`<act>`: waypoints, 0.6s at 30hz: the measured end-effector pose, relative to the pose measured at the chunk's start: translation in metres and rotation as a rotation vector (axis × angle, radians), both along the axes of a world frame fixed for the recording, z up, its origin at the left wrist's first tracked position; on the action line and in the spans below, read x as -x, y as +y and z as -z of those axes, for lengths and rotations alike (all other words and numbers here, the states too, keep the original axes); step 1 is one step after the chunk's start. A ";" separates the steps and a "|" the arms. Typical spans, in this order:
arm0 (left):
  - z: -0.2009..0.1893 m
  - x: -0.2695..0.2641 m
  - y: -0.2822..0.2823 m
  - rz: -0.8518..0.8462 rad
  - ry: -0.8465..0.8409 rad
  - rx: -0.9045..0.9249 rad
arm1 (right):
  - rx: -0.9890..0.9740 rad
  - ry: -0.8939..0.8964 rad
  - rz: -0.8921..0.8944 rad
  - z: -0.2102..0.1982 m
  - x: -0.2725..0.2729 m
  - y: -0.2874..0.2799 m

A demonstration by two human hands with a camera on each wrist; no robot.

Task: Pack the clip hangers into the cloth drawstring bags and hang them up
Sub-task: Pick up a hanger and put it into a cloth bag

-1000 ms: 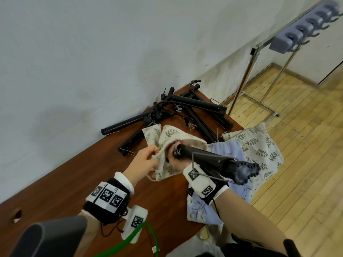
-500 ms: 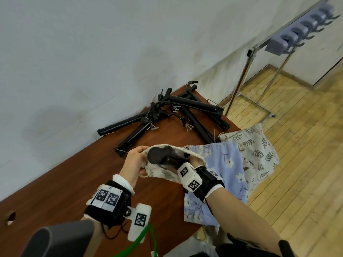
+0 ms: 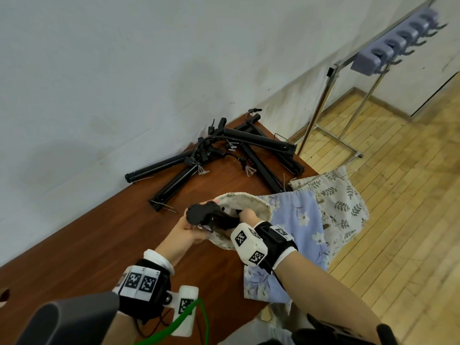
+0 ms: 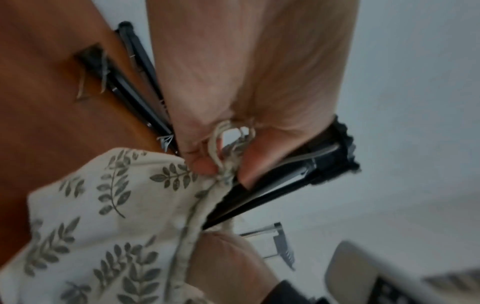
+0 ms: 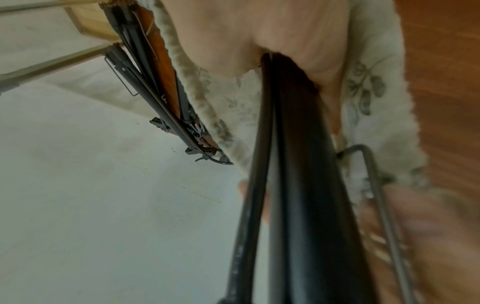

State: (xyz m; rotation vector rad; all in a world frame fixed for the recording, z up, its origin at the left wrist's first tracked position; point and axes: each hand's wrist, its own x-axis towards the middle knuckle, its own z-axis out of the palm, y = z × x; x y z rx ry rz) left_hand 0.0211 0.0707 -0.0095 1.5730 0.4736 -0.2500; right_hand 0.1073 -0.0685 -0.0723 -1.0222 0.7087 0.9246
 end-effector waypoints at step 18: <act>-0.001 -0.022 -0.010 -0.298 -0.136 -0.164 | 0.379 -0.175 -0.579 -0.007 -0.026 -0.075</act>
